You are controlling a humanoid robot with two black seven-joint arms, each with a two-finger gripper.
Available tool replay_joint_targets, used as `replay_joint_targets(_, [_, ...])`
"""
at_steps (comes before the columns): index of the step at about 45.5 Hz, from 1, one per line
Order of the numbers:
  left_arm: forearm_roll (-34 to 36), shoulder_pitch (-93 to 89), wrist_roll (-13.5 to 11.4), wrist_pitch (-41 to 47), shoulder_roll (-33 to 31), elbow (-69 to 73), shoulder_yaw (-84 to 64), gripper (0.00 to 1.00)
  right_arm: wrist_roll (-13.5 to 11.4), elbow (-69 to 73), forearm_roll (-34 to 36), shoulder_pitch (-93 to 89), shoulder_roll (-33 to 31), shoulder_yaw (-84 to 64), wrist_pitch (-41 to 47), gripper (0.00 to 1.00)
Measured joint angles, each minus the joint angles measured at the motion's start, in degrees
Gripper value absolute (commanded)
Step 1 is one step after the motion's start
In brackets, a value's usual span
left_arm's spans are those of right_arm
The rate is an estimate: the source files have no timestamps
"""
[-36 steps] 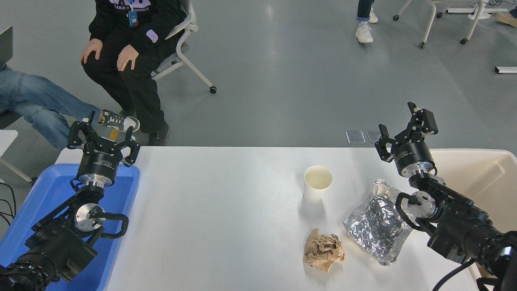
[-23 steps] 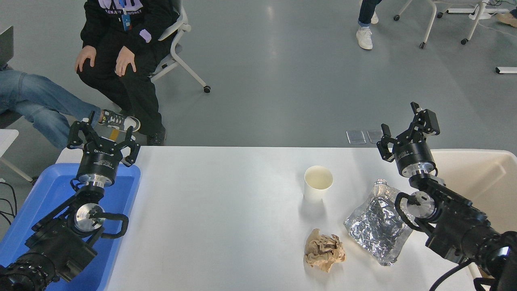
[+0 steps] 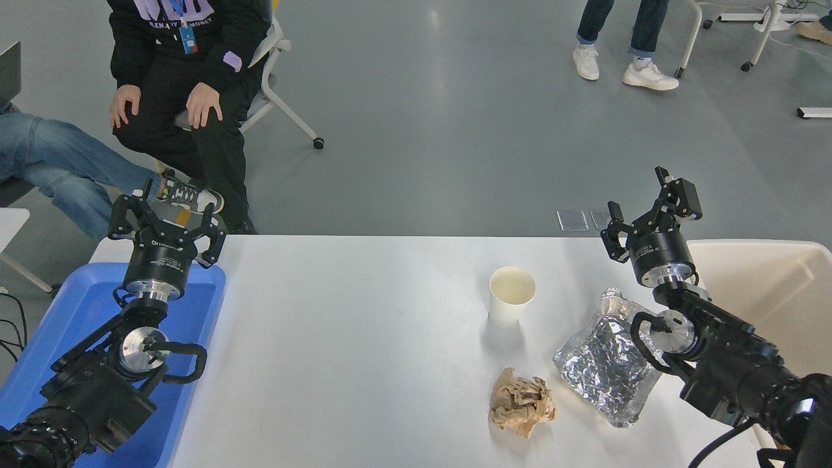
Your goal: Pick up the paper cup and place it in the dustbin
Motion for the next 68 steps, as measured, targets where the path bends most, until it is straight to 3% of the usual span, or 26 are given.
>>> replay_joint_targets(19, [0.0, 0.0, 0.0, 0.0, 0.0, 0.0, 0.0, 0.99, -0.1, 1.2, -0.1, -0.1, -0.5, -0.2, 1.3, 1.00])
replay_joint_targets(27, [0.0, 0.0, 0.0, 0.0, 0.0, 0.0, 0.0, 0.99, -0.2, 8.1, 0.1, 1.4, -4.3, -6.8, 1.2, 1.00])
replay_joint_targets(45, [0.0, 0.0, 0.0, 0.0, 0.0, 0.0, 0.0, 0.99, -0.2, 22.4, 0.7, 18.6, -15.5, -40.7, 1.5, 1.00])
replay_joint_targets(55, [0.0, 0.0, 0.0, 0.0, 0.1, 0.0, 0.0, 0.99, -0.1, 28.6, 0.8, 33.2, -16.9, -63.8, 1.6, 1.00])
replay_joint_targets(68, [0.1, 0.0, 0.0, 0.0, 0.1, 0.0, 0.0, 0.99, -0.3, 36.0, 0.5, 47.6, -14.4, -81.0, 4.7, 1.00])
